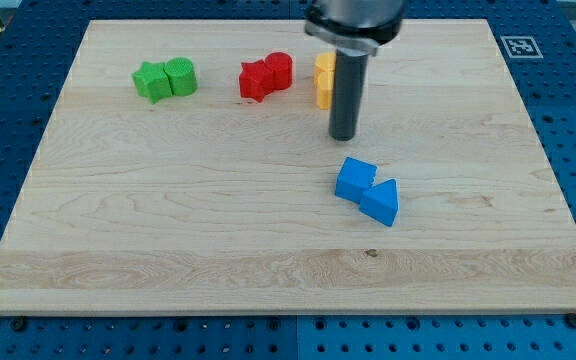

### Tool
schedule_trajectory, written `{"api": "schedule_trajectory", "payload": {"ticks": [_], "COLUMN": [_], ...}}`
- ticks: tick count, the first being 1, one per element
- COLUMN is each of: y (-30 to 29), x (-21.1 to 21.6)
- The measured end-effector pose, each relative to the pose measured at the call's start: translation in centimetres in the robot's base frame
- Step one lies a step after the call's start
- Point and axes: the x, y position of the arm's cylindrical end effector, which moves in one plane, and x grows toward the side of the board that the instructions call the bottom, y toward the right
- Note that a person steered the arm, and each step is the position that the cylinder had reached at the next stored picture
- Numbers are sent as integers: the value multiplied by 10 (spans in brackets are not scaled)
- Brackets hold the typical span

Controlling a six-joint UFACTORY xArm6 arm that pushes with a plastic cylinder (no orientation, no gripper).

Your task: Push the blue cube down a bit

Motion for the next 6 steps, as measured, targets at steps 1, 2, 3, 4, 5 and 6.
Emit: {"api": "schedule_trajectory", "payload": {"ticks": [1,2,3,4,5,6], "y": [29,43,34,20,6,-8], "x": [5,29,45,57,64,72]}}
